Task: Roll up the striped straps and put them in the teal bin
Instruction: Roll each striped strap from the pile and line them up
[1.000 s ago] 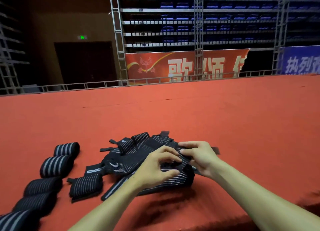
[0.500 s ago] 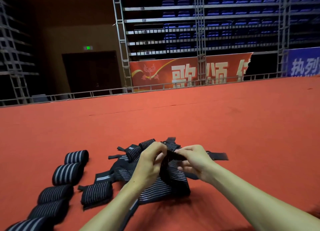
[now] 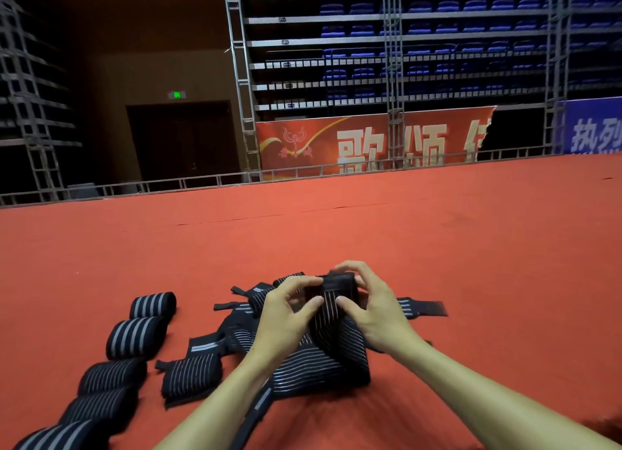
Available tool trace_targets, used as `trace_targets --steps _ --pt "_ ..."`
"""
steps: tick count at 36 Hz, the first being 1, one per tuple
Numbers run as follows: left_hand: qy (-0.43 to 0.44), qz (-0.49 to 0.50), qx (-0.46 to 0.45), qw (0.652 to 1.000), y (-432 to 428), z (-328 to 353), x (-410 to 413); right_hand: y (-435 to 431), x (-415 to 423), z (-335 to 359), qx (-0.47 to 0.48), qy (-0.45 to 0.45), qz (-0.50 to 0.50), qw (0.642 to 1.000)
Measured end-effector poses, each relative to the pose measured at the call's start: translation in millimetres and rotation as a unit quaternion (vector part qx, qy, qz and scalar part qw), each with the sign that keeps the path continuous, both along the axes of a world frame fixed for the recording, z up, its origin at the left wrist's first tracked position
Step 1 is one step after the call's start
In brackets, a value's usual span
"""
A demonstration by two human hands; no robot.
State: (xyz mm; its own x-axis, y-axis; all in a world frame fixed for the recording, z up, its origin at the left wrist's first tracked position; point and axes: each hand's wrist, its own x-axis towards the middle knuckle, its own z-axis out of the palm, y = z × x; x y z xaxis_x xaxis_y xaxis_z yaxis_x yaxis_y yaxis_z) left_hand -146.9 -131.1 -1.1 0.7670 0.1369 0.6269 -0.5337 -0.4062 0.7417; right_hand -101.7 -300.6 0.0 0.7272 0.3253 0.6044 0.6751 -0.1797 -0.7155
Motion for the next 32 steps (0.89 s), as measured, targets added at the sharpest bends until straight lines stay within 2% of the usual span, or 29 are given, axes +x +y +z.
trace_targets --steps 4,8,11,16,20,25,32 --pt "0.01 -0.008 -0.021 1.0 0 2 -2 -2 2 -1 -0.014 -0.03 -0.024 0.999" --pt "0.024 -0.014 -0.054 0.998 0 1 -2 -5 5 -1 -0.048 -0.02 -0.013 0.999" --pt "0.042 -0.05 -0.05 0.997 -1 -4 -2 -8 6 2 -0.039 -0.025 -0.011 0.999" --pt "0.067 -0.111 0.009 0.991 -10 -14 -3 -11 8 15 0.014 -0.029 -0.009 0.999" --pt "0.064 -0.087 0.081 0.991 -15 -17 0 -16 13 30 0.018 -0.057 -0.021 0.998" --pt "0.059 -0.066 0.104 0.991 -24 -3 5 -20 19 53 0.029 -0.086 -0.022 0.996" --pt "0.049 -0.062 0.124 0.989 -31 22 7 -34 21 100 -0.003 -0.122 -0.018 0.992"
